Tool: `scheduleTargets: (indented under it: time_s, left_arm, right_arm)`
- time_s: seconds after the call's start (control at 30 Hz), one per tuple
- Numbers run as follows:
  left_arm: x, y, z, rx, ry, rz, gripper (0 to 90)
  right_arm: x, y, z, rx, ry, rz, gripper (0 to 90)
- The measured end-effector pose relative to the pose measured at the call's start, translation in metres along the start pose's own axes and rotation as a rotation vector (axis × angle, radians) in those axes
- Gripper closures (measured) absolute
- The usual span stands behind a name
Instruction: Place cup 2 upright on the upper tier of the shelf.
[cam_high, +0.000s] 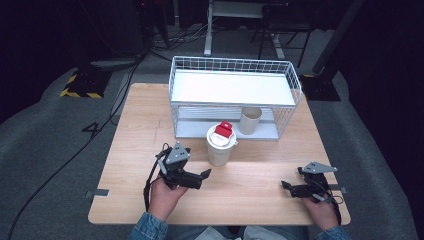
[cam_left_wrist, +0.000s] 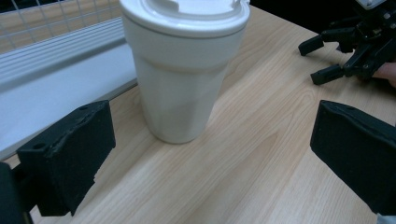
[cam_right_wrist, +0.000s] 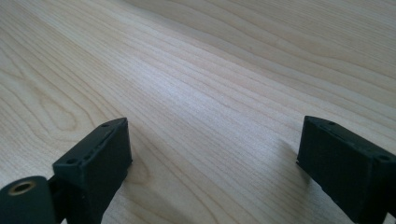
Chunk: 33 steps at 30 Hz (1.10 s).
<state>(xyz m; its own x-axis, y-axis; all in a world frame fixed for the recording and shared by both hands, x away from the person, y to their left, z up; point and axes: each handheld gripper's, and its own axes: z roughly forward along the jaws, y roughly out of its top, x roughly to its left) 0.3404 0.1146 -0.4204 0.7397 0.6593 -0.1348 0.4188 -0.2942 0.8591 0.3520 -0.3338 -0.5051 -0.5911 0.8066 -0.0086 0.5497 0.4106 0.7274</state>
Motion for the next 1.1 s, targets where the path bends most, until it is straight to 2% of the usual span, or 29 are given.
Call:
scheduleTargets:
  time_s: [0.17, 0.23, 0.33, 0.5, 0.57, 1.1]
  left_arm:
    - [0.000, 0.005, 0.009, -0.019, 0.009, -0.013, 0.1]
    - [0.003, 0.007, 0.016, -0.032, 0.027, -0.022, 0.1]
    - [0.006, 0.007, 0.024, -0.049, 0.024, -0.048, 0.0]
    - [0.009, 0.006, 0.035, -0.083, 0.055, -0.020, 0.0]
    - [0.011, 0.003, 0.044, -0.108, 0.035, -0.032, 0.0]
    - [0.013, 0.000, 0.081, -0.148, -0.007, -0.066, 0.0]
  right_arm:
    - [0.000, 0.000, 0.000, 0.000, 0.000, 0.000, 10.1]
    - [0.000, 0.000, 0.000, -0.001, 0.002, 0.000, 10.0]
    - [0.000, 0.000, 0.000, 0.000, 0.000, 0.000, 10.0]
    - [0.000, 0.000, 0.000, 0.000, 0.002, -0.003, 10.1]
    - [0.000, 0.000, 0.000, 0.000, 0.003, -0.004, 10.0]
    - [0.000, 0.001, 0.001, 0.001, 0.006, -0.006, 10.0]
